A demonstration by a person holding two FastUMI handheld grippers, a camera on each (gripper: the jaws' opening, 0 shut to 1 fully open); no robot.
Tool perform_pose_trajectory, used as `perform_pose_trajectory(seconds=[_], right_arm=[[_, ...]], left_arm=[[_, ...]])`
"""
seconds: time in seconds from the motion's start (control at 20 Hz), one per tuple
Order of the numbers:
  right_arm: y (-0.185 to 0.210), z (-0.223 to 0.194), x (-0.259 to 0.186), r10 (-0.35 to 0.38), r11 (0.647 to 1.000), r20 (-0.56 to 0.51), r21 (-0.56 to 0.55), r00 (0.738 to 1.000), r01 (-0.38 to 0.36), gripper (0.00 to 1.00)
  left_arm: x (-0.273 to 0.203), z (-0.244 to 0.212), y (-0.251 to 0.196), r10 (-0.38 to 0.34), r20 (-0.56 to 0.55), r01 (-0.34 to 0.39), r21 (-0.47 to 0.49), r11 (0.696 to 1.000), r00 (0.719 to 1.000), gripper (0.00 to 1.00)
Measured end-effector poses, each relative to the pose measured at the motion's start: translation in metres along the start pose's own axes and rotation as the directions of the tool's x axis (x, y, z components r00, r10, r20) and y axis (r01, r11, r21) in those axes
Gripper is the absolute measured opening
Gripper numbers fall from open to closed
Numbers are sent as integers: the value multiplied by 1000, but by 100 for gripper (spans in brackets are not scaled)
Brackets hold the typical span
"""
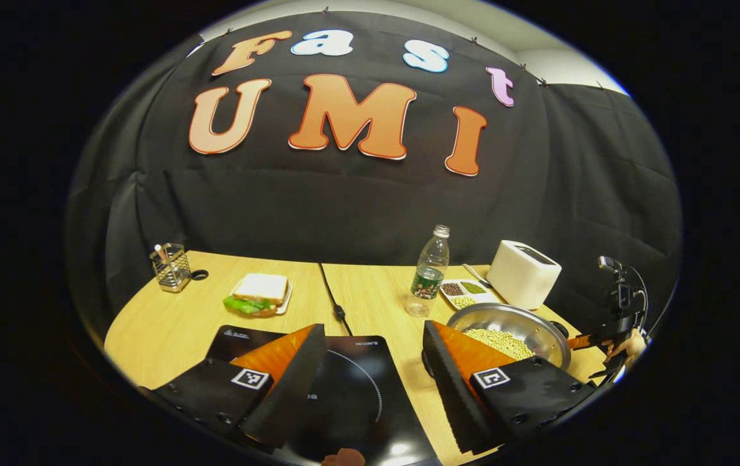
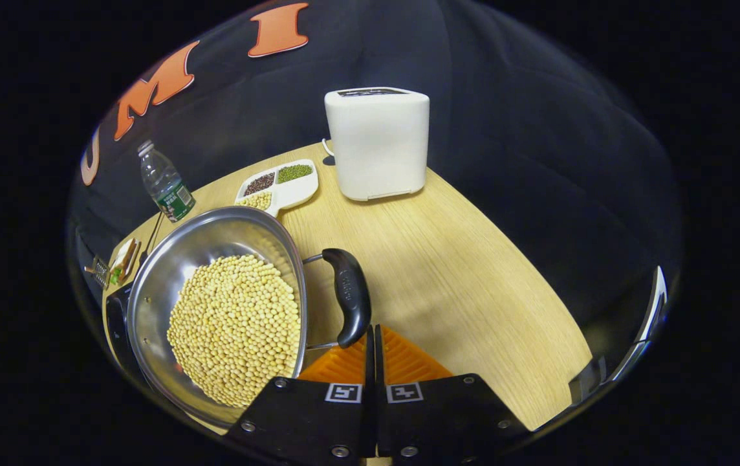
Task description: First push the handle of the pot to place it horizontally, then grasp the pot with both hands and set it on the induction cooktop.
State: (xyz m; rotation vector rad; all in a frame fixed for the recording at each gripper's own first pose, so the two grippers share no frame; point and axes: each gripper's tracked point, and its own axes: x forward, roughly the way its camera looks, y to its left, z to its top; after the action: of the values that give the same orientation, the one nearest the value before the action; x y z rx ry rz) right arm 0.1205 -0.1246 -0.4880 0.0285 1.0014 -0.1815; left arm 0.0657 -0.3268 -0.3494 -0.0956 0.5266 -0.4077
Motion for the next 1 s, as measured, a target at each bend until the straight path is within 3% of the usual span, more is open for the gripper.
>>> perform_pose_trajectory(seconds=[0.55,0.8,0.9,0.95,1.0], right_arm=[[0,20,14,9,1000,34,-24,999,-8,0],[-23,45,-10,-26,1000,154,-6,988,27,1],[-24,55,-17,-13,1000,196,25,981,8,9],[-22,61,-22,-3,999,222,33,975,-5,25],[-17,67,-26,14,999,251,34,968,-24,33]], left_arm=[[33,-62,-72,-29,-70,31,19,999,997,98],[54,-73,-89,-13,-85,16,26,1000,996,99],[63,-73,-90,-2,-84,5,36,999,996,99],[67,-76,-91,4,-92,-1,37,999,996,99],[70,-79,-91,3,-102,0,33,999,995,99]])
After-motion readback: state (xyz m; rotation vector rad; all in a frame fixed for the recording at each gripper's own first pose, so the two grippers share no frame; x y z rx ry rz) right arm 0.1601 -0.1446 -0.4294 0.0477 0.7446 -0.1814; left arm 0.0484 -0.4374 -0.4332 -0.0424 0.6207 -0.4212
